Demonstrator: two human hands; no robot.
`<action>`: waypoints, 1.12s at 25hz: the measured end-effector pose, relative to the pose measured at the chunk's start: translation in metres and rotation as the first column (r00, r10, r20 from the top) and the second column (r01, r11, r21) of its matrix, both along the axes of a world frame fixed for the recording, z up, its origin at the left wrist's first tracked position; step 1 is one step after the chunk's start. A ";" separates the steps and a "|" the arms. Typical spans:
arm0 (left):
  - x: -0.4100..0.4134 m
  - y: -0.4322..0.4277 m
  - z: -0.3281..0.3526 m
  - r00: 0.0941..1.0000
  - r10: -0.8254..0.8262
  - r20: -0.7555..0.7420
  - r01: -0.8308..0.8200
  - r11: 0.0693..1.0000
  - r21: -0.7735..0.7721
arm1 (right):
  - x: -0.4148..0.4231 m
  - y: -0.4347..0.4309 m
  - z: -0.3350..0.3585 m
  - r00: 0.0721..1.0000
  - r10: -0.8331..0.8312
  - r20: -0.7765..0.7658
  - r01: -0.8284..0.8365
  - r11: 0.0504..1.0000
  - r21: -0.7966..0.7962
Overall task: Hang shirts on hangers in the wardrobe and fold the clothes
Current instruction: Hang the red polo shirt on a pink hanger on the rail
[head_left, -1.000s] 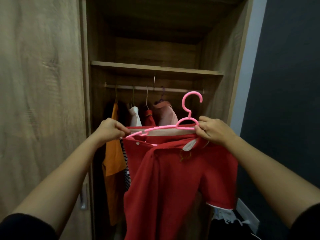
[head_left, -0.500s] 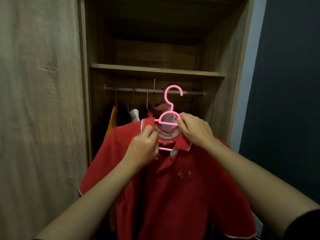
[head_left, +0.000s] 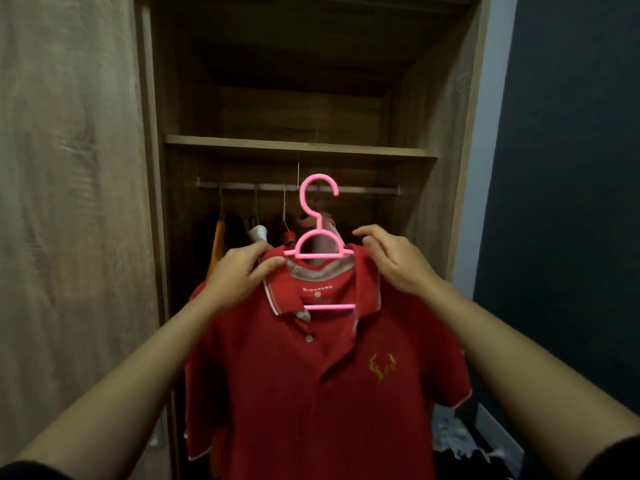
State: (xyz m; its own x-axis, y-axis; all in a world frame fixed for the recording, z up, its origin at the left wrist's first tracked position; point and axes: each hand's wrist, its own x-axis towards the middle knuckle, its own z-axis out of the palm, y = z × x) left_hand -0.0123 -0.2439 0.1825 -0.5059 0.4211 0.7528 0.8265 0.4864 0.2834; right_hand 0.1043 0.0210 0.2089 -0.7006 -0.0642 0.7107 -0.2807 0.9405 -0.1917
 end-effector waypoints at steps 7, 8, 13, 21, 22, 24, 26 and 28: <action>-0.003 -0.002 0.008 0.998 -0.035 0.052 0.036 0.999 -0.019 | 0.004 0.027 -0.014 0.976 -0.128 0.175 0.113 0.989 0.093; 0.000 0.003 0.009 0.998 -0.047 0.035 0.048 0.998 -0.033 | 0.000 0.022 -0.015 0.972 -0.161 0.171 0.139 0.981 0.133; -0.001 -0.002 0.022 0.998 -0.032 0.053 0.029 0.998 0.054 | -0.003 0.021 -0.014 0.982 -0.161 0.100 0.163 0.987 -0.013; -0.025 -0.054 -0.007 0.913 -0.026 0.406 0.127 0.966 -0.224 | 0.008 0.036 -0.013 0.986 -0.168 0.023 0.169 0.984 -0.052; -0.027 -0.059 -0.012 0.891 -0.047 0.452 0.156 0.966 -0.208 | 0.007 0.036 -0.015 0.987 -0.156 0.028 0.157 0.987 -0.043; -0.030 -0.065 -0.017 0.869 -0.050 0.493 0.167 0.966 -0.197 | 0.005 0.032 -0.014 0.990 -0.137 0.044 0.138 0.990 -0.020; -0.026 -0.068 -0.013 0.831 -0.066 0.552 0.202 0.961 -0.189 | 0.001 0.029 -0.013 0.989 -0.133 0.057 0.134 0.991 -0.010; -0.016 -0.065 -0.002 0.782 -0.146 0.606 0.299 0.941 -0.160 | -0.002 0.031 -0.012 0.992 -0.110 0.062 0.112 0.993 -0.024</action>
State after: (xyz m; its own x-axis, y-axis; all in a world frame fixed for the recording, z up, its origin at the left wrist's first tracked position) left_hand -0.0278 -0.3093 0.1804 -0.6813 0.7005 0.2124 0.6368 0.4241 0.6439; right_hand 0.1026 0.0517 0.1967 -0.7443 0.0350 0.6670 -0.1618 0.9594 -0.2309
